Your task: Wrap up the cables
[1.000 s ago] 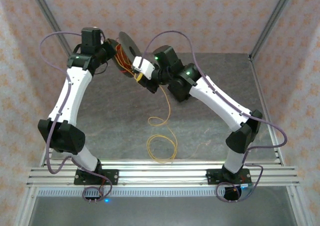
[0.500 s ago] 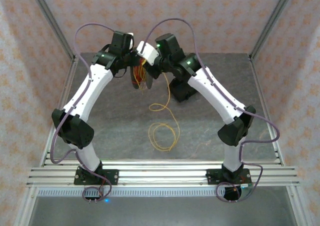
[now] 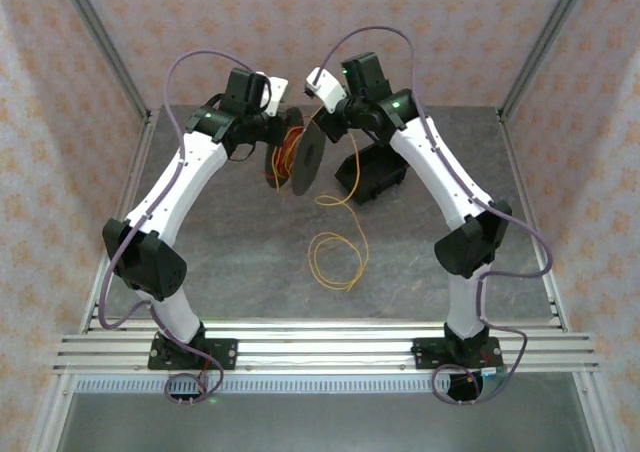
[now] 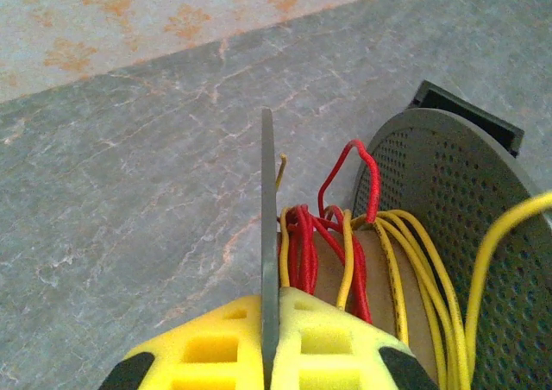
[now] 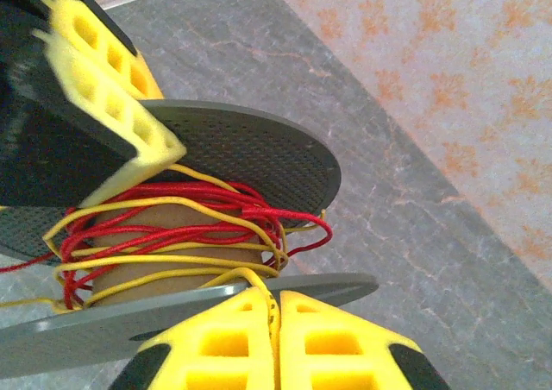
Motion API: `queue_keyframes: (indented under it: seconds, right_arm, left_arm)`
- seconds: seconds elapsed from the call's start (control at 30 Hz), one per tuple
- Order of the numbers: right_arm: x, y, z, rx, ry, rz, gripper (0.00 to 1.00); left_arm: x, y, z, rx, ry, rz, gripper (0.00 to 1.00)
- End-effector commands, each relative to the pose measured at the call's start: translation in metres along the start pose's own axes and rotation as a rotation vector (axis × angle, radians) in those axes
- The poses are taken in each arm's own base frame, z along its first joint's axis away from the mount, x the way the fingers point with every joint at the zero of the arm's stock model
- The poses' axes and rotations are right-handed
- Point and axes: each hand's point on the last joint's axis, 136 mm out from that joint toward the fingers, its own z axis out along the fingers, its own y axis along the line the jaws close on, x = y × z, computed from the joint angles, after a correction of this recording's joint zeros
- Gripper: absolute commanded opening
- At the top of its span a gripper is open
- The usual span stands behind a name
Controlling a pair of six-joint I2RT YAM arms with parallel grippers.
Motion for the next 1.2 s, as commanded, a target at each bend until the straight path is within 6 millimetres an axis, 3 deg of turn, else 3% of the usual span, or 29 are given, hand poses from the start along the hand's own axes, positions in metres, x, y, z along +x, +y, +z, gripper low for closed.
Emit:
queue_keyframes:
  seconds: [0.0, 0.23, 0.43, 0.57, 0.7, 1.0, 1.1, 1.17]
  right_arm:
    - [0.010, -0.050, -0.015, 0.115, 0.007, 0.055, 0.00]
    - [0.033, -0.067, -0.001, 0.097, 0.046, 0.120, 0.00]
    - [0.032, -0.062, 0.008, 0.040, 0.035, 0.172, 0.02]
    - [0.013, -0.064, -0.004, 0.050, -0.018, 0.214, 0.26]
    - [-0.012, -0.067, -0.023, 0.067, -0.086, 0.251, 0.40]
    - [-0.052, -0.040, -0.057, -0.092, -0.223, 0.365, 0.78]
    - [-0.056, -0.034, -0.069, -0.114, -0.233, 0.411, 0.84]
    - [-0.056, -0.026, -0.079, -0.137, -0.237, 0.425, 0.94]
  left_arm:
    - [-0.003, -0.011, -0.048, 0.047, -0.007, 0.111, 0.00]
    - [-0.010, -0.014, -0.057, 0.069, -0.015, 0.118, 0.00]
    - [-0.015, -0.013, -0.056, 0.067, -0.020, 0.098, 0.00]
    - [-0.014, -0.002, -0.052, 0.008, 0.008, 0.096, 0.00]
    - [-0.017, 0.007, -0.050, -0.035, 0.018, 0.085, 0.00]
    - [-0.032, 0.024, -0.047, -0.088, 0.001, 0.017, 0.00]
    - [-0.034, 0.027, -0.049, -0.097, -0.002, 0.004, 0.00]
    - [-0.036, 0.030, -0.052, -0.102, -0.007, -0.006, 0.00]
